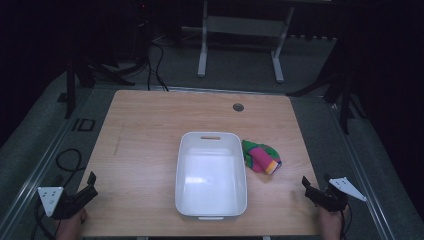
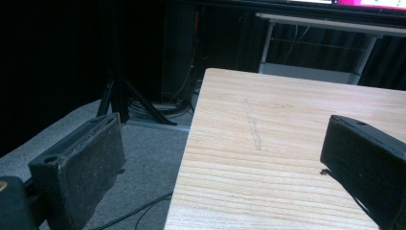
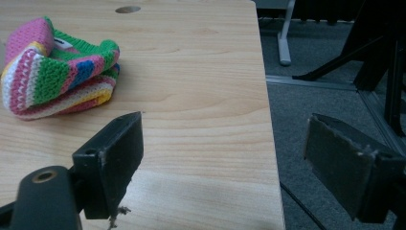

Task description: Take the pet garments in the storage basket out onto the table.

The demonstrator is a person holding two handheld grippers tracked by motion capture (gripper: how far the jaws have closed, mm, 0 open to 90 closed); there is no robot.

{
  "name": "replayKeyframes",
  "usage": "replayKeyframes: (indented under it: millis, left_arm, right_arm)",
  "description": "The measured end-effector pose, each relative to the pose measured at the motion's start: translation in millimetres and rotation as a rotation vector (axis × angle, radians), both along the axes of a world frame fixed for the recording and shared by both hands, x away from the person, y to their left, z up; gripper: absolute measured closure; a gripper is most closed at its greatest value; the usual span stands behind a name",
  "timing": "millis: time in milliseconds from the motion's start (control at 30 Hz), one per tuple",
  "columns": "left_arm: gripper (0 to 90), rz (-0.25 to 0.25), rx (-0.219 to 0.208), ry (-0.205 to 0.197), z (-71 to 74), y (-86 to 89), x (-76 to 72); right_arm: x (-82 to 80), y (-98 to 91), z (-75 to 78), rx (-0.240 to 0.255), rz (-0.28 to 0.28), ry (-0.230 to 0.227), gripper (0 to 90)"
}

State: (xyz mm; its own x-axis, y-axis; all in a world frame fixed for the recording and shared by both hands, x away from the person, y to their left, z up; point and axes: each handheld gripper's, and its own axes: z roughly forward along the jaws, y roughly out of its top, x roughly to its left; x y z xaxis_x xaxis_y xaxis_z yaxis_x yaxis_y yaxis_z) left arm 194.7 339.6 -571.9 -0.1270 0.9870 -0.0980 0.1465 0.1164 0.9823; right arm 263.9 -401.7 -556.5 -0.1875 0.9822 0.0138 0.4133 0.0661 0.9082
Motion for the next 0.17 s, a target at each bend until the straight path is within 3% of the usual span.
replayKeyframes:
  millis: [167]
  left_arm:
    - [1.8,-0.001,-0.002,0.000,0.0,0.1,-0.1]
  right_arm:
    - [0.5,0.0,0.0,-0.006,0.001,0.002,13.9]
